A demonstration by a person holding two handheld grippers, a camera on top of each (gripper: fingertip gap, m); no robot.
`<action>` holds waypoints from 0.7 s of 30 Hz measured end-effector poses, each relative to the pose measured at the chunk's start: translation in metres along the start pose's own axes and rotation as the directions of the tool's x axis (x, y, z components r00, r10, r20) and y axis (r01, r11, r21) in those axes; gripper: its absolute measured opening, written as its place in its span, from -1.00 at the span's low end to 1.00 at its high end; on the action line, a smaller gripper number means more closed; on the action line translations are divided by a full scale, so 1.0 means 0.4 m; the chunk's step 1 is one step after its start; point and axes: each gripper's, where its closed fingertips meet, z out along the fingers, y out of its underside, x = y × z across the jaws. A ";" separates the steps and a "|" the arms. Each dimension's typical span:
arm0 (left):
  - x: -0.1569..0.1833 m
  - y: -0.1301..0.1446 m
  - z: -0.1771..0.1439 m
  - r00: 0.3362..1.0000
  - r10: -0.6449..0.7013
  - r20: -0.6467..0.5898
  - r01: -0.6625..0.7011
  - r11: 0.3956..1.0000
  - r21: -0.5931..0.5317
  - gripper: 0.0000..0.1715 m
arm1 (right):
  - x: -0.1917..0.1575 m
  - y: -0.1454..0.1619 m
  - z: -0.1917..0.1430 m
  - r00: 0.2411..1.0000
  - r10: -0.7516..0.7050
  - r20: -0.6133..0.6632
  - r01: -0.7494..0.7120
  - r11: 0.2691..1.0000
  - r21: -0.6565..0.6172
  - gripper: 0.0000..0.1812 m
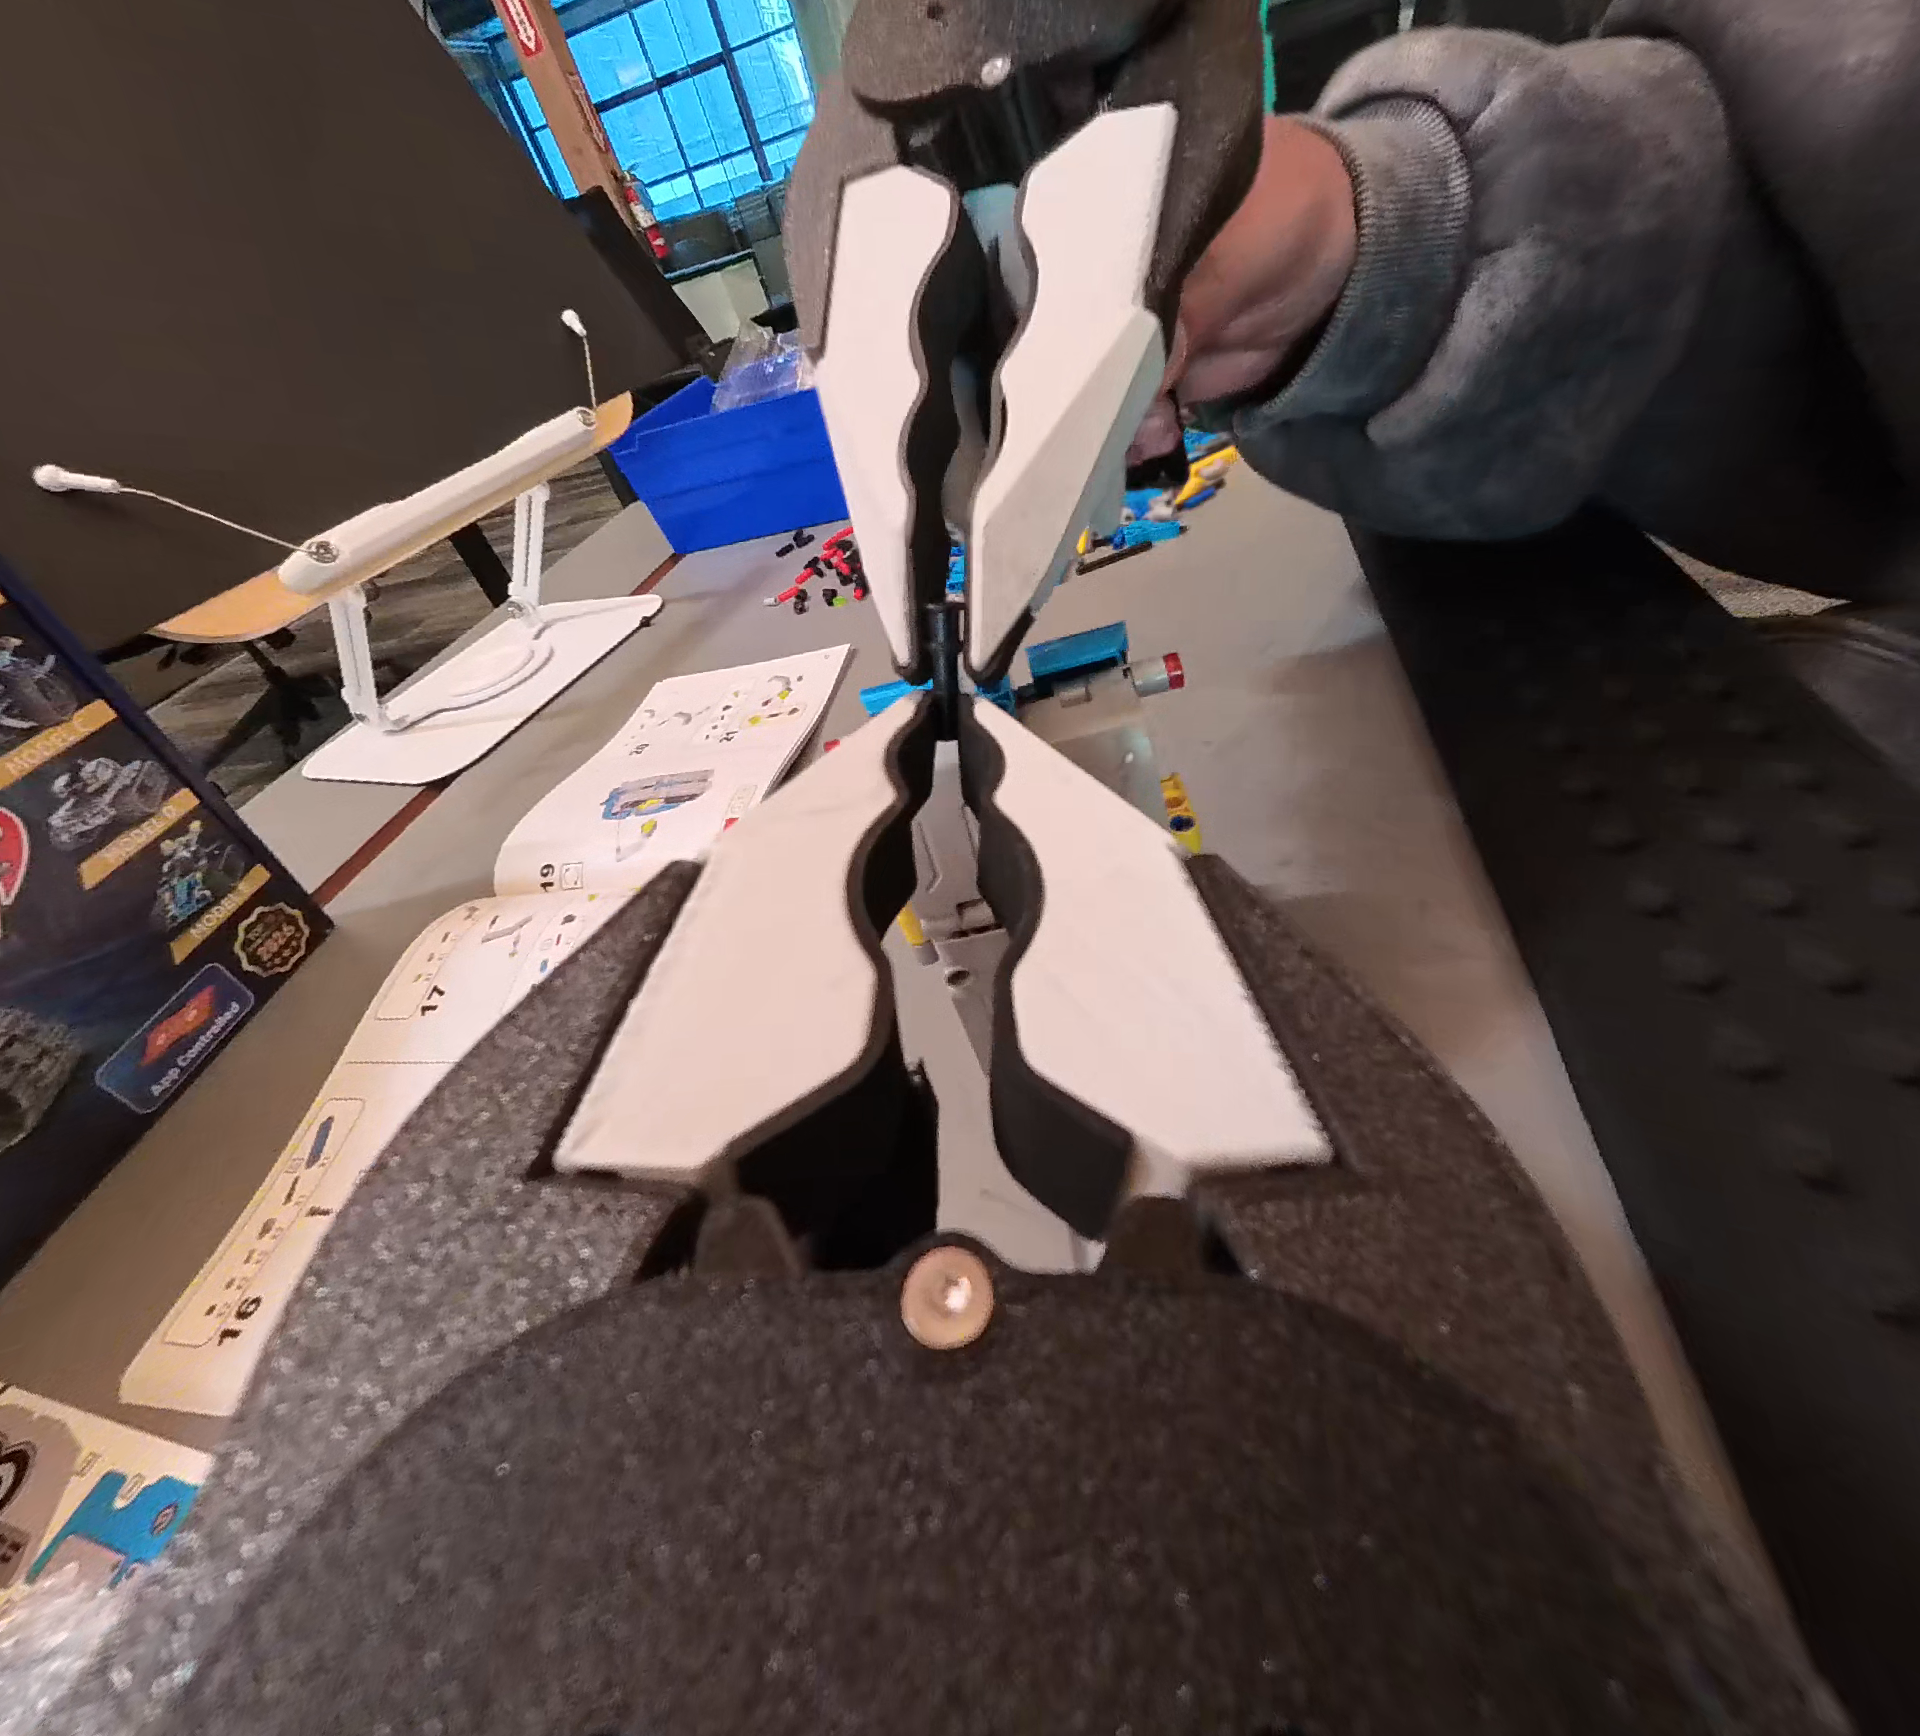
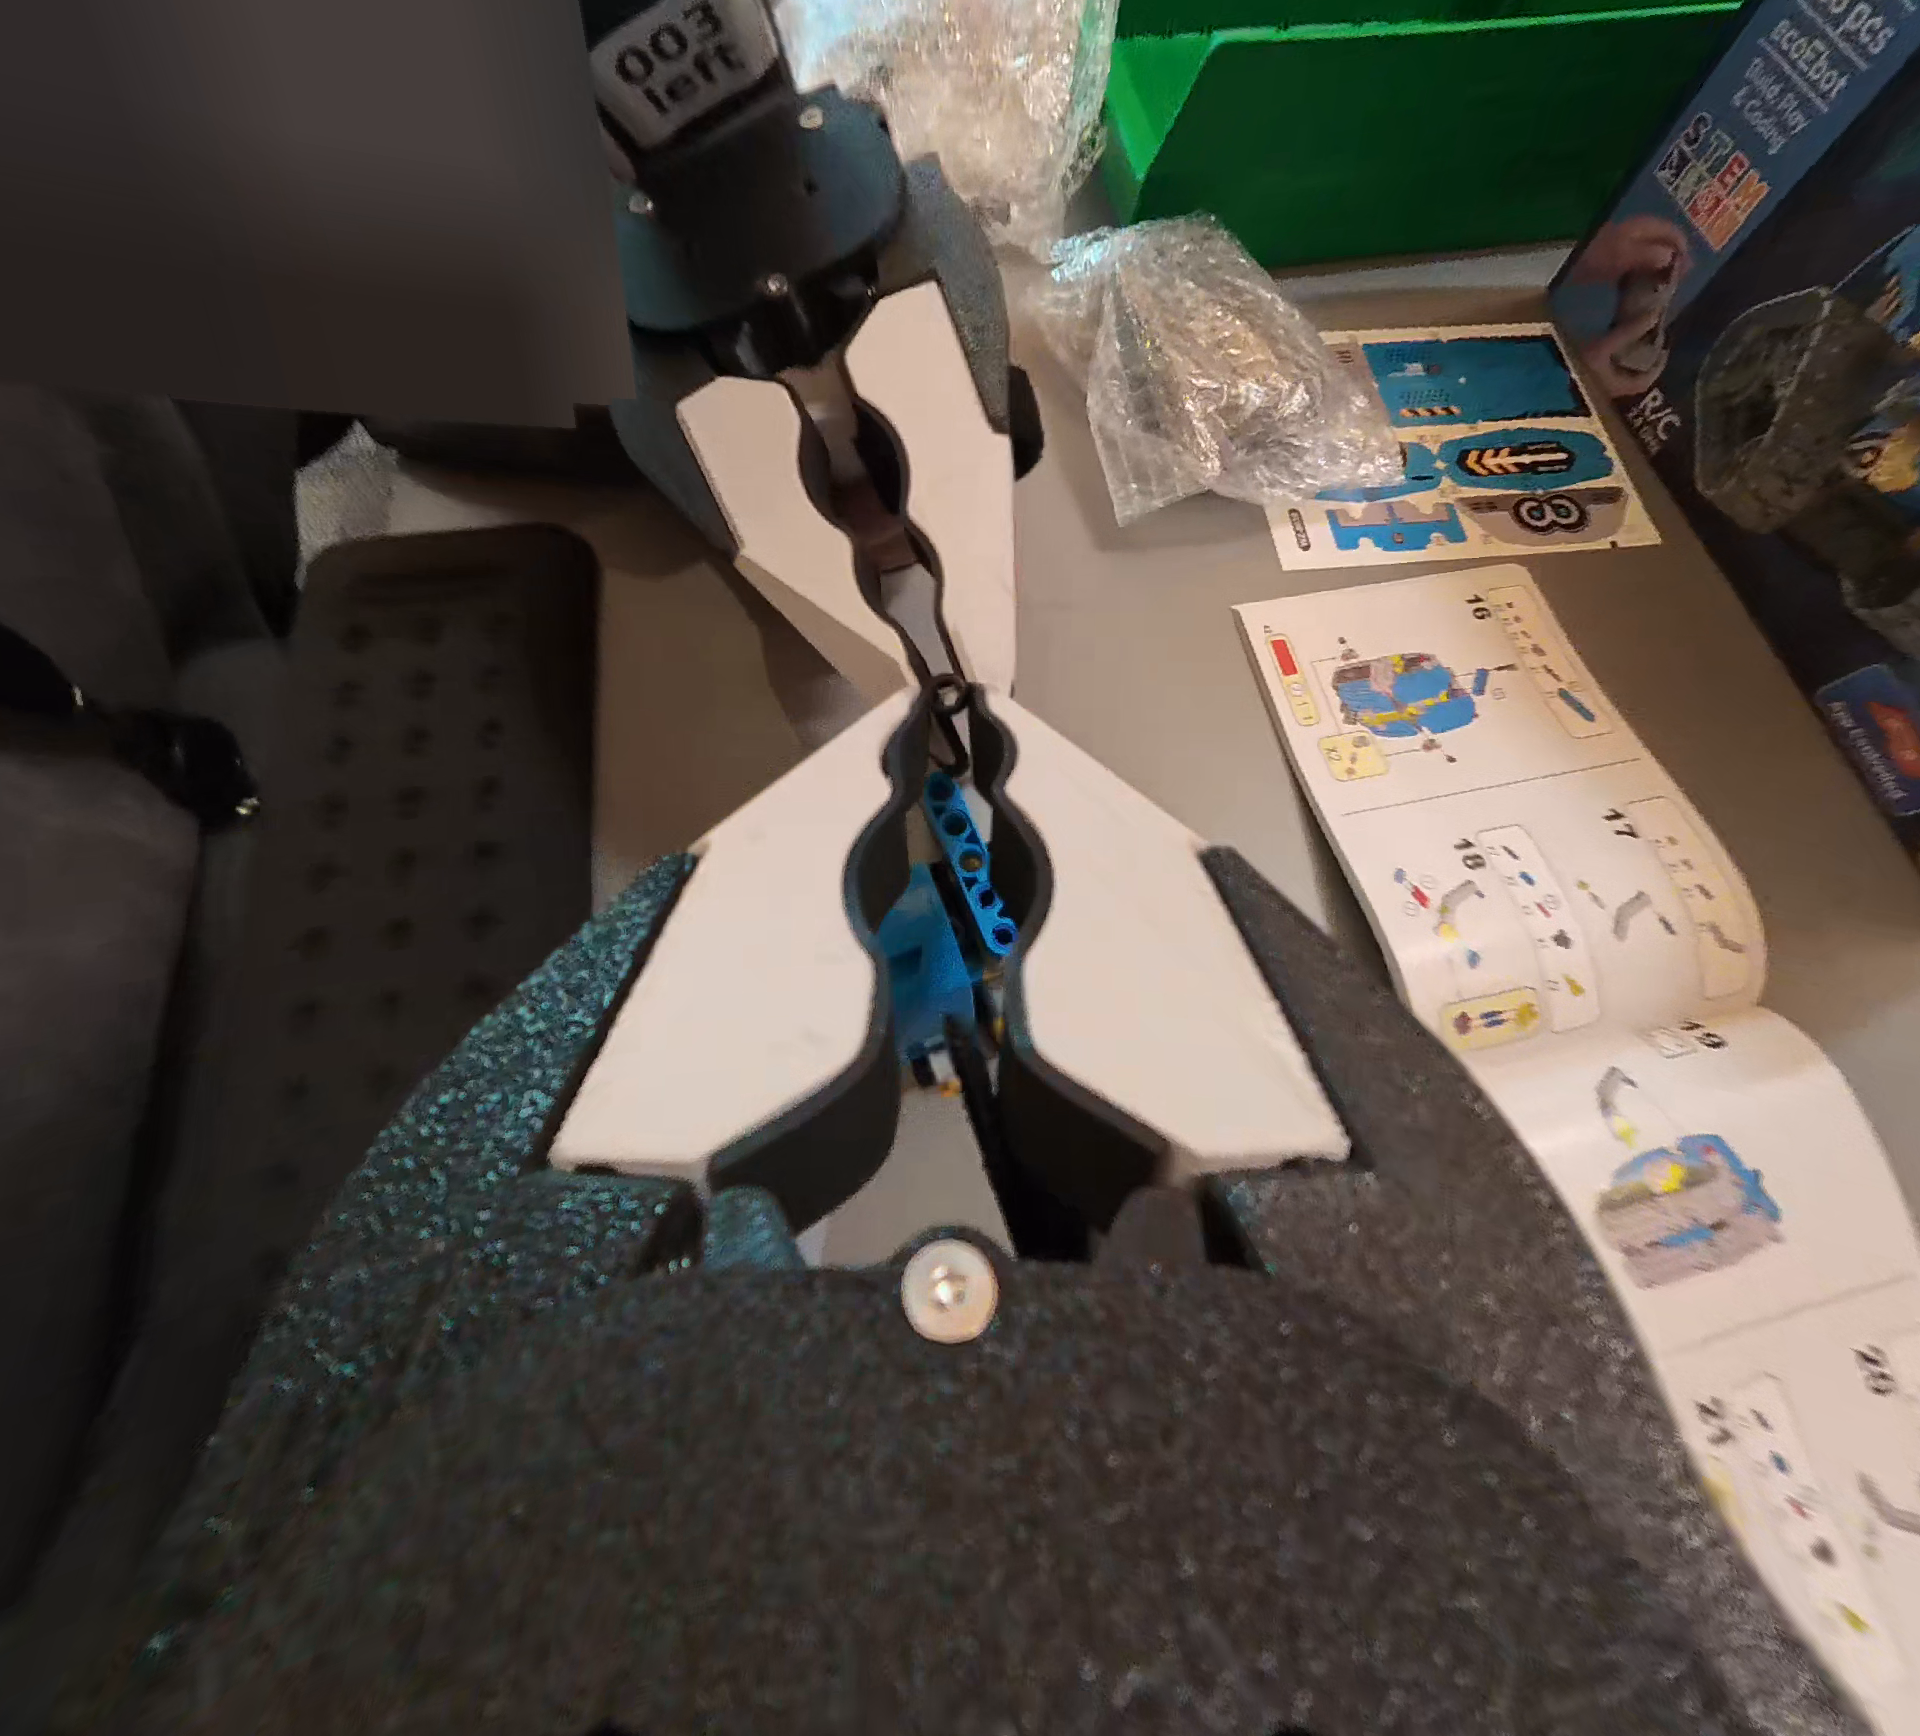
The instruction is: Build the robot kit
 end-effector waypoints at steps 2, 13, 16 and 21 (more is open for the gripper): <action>0.003 -0.001 0.000 1.000 0.018 -0.003 -0.018 1.000 -0.013 -0.97 | -0.003 -0.003 0.001 0.999 -0.049 -0.013 0.049 0.998 -0.032 -0.93; 0.000 -0.050 -0.020 0.982 0.182 0.048 -0.182 0.983 -0.016 -0.96 | -0.019 -0.039 -0.023 0.971 -0.239 -0.013 0.234 0.960 -0.150 -0.94; 0.005 -0.065 -0.027 0.977 0.203 0.061 -0.205 0.979 0.018 -0.96 | -0.026 -0.052 -0.033 0.987 -0.155 0.044 0.159 0.984 -0.083 -0.94; 0.005 -0.039 -0.017 0.973 0.226 0.048 -0.222 0.973 -0.063 -0.97 | -0.027 -0.028 -0.025 0.991 -0.122 0.053 0.124 0.992 -0.035 -0.93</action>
